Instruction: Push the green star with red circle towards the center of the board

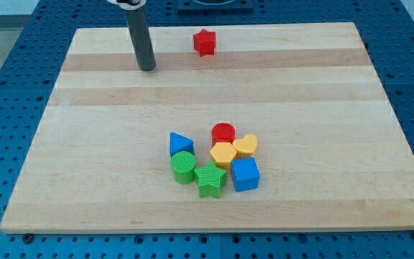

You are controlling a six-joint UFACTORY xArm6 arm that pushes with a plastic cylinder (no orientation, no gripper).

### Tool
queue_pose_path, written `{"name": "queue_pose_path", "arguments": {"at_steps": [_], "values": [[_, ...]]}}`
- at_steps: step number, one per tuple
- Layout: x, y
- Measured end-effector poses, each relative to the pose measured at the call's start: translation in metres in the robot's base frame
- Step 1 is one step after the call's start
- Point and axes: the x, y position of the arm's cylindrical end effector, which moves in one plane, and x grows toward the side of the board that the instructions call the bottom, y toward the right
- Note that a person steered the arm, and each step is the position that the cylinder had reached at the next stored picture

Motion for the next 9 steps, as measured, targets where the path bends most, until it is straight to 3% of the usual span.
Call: {"name": "queue_pose_path", "arguments": {"at_steps": [6,9], "values": [[0.030,0.000],[0.100,0.000]]}}
